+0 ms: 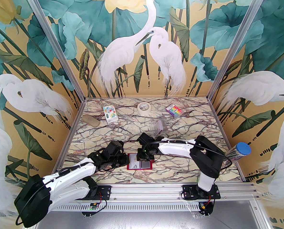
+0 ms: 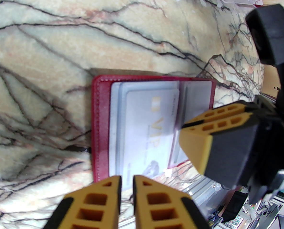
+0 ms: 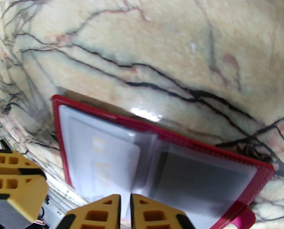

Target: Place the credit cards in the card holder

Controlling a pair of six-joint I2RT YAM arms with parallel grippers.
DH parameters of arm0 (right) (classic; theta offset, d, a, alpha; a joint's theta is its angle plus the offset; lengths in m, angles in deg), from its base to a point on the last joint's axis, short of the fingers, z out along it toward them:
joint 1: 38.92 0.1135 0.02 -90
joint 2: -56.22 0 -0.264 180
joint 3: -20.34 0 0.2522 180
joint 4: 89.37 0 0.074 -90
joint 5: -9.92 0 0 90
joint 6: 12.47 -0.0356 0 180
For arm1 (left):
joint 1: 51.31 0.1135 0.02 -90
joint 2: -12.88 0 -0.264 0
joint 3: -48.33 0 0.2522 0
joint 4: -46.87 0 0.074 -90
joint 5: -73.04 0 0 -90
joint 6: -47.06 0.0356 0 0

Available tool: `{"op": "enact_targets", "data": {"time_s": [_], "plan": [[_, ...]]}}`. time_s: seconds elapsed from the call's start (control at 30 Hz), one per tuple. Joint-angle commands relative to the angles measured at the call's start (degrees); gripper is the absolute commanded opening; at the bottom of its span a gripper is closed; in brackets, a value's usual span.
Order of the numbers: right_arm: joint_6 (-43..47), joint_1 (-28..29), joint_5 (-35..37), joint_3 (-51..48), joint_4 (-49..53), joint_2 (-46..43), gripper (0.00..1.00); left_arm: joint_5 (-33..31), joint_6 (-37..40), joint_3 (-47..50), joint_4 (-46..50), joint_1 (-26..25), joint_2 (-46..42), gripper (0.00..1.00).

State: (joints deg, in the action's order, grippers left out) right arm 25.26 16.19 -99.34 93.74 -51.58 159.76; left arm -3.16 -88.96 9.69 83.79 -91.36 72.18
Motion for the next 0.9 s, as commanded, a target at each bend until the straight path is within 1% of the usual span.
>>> {"op": "enact_targets", "data": {"time_s": [0.0, 0.33, 0.6, 0.7, 0.87], "plan": [[0.9, 0.1, 0.7, 0.7, 0.7, 1.3, 0.14, -0.9, -0.7, 0.2, 0.3, 0.0, 0.0, 0.16], [1.1, 0.1, 1.0, 0.0, 0.5, 1.7, 0.13, -1.0, -0.7, 0.0, 0.4, 0.0, -0.5, 0.16], [0.9, 0.1, 1.2, -1.2, -0.2, 2.4, 0.11, 0.8, -1.3, 0.2, -2.5, 0.0, 0.7, 0.17], [0.9, 0.1, 1.4, -1.5, -0.3, 2.5, 0.11, 1.7, -1.3, 0.3, -3.8, -0.1, 1.4, 0.23], [1.0, 0.0, 1.4, -1.9, -0.4, 2.5, 0.10, 2.7, -1.3, 0.6, -5.3, 0.0, 2.4, 0.28]]}}
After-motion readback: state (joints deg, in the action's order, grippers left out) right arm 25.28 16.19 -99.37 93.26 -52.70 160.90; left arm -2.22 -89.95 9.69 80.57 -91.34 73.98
